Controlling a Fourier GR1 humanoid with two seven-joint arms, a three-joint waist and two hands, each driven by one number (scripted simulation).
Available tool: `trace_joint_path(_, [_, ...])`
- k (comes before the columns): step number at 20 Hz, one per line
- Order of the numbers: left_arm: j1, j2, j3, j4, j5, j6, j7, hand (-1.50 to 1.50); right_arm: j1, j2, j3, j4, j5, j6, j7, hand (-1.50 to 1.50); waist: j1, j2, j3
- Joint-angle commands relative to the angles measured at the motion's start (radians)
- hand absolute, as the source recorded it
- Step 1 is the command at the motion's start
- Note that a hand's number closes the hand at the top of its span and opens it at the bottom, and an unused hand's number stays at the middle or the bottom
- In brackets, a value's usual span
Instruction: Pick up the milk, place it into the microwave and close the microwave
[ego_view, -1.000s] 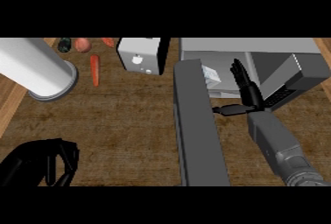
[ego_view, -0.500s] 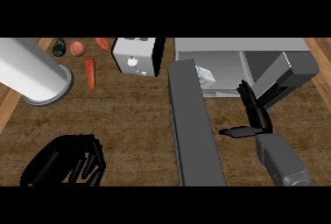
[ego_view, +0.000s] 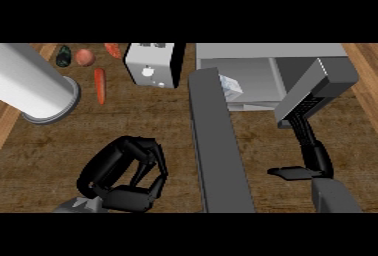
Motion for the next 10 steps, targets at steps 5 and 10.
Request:
trace_joint_path(5, [-0.099, 0.0, -0.27, 0.247, -0.162, 0.168, -0.084, 1.5, 0.218, -0.028, 0.038, -0.249, -0.049, 0.107, -0.003, -1.5, -0.025, 0.0, -0.001])
trace_joint_path(10, [-0.183, 0.0, -0.287, 0.53, -0.189, 0.252, -0.243, 1.5, 0.307, -0.128, 0.055, -0.427, -0.073, 0.166, 0.02, -1.5, -0.021, 0.006, -0.001])
